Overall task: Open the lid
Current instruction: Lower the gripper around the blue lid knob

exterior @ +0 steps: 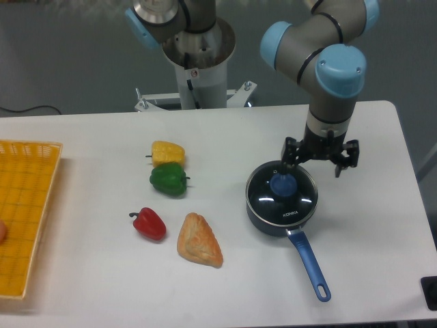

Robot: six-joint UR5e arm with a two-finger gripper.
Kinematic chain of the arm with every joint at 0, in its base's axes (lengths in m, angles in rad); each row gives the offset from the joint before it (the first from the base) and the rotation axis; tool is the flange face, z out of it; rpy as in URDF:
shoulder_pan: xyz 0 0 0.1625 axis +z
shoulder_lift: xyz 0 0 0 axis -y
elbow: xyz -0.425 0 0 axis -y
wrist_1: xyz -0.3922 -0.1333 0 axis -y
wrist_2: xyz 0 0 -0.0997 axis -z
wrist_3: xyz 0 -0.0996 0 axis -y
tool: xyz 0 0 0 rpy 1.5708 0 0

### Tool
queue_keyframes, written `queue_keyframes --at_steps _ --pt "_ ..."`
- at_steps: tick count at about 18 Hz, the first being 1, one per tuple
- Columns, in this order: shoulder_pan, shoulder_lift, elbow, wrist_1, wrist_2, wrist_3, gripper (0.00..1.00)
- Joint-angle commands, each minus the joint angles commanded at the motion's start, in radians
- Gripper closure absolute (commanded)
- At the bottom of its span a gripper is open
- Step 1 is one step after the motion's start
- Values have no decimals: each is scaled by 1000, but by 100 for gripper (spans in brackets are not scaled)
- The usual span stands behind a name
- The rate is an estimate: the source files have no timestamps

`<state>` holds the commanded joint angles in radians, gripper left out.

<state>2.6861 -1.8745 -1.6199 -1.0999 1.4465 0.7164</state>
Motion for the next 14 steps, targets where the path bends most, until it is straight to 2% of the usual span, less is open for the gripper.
queue_keyframes --at_steps 5,14 --pt "-15 -14 -3 -14 9 3 0" --pt "-55 -38 -2 -77 81 0 0"
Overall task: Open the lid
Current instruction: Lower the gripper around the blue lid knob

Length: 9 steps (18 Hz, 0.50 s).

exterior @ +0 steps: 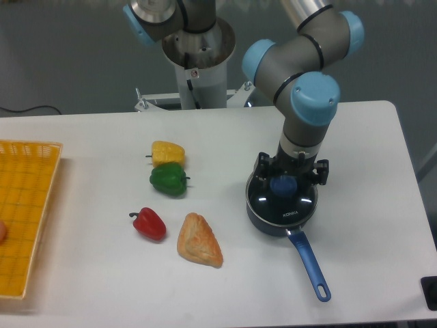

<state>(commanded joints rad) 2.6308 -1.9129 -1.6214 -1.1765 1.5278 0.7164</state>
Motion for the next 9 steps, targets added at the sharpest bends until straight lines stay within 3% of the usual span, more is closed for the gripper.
queue_keyframes --at_steps 9 --pt "8 -3 11 -14 26 9 0"
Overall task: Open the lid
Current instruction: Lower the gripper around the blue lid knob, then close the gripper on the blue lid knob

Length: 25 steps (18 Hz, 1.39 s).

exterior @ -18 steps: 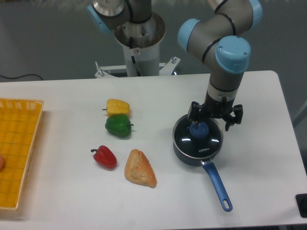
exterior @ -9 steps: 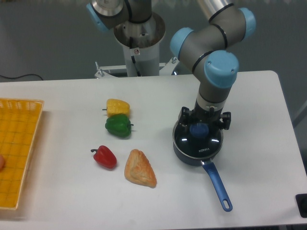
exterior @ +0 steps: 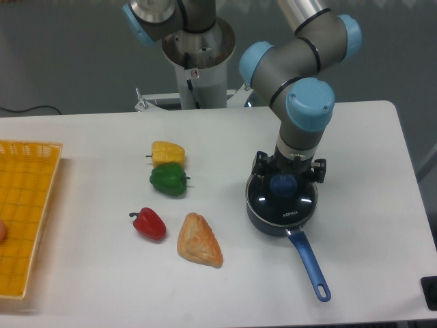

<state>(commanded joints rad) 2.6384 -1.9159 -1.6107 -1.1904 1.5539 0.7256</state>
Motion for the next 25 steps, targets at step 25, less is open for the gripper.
queue_keyframes --at_steps 25 --pt "-6 -26 -9 9 0 -2 11"
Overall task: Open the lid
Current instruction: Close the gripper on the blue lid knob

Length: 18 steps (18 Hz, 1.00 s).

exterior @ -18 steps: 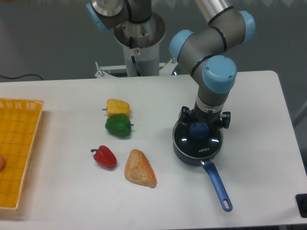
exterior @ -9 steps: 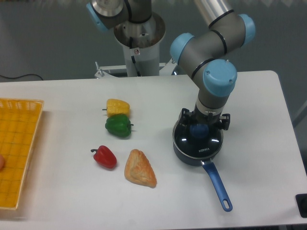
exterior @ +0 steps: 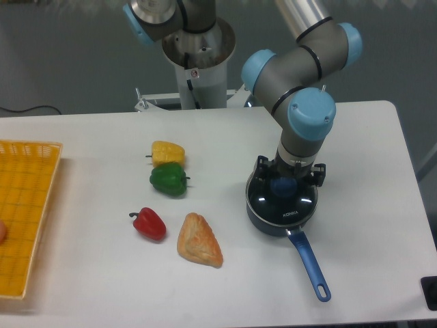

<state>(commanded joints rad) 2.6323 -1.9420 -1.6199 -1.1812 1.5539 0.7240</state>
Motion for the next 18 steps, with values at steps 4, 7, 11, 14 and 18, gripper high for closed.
queue_keyframes --at_steps 4,7,11,14,18 --pt "0 -2 3 0 -2 -2 15" --pt "0 -2 3 0 -2 -3 21" --pt "-2 -3 2 0 0 -8 30" --pt "-2 -3 2 0 0 -8 32" --pt "-2 -3 5 0 0 -8 48"
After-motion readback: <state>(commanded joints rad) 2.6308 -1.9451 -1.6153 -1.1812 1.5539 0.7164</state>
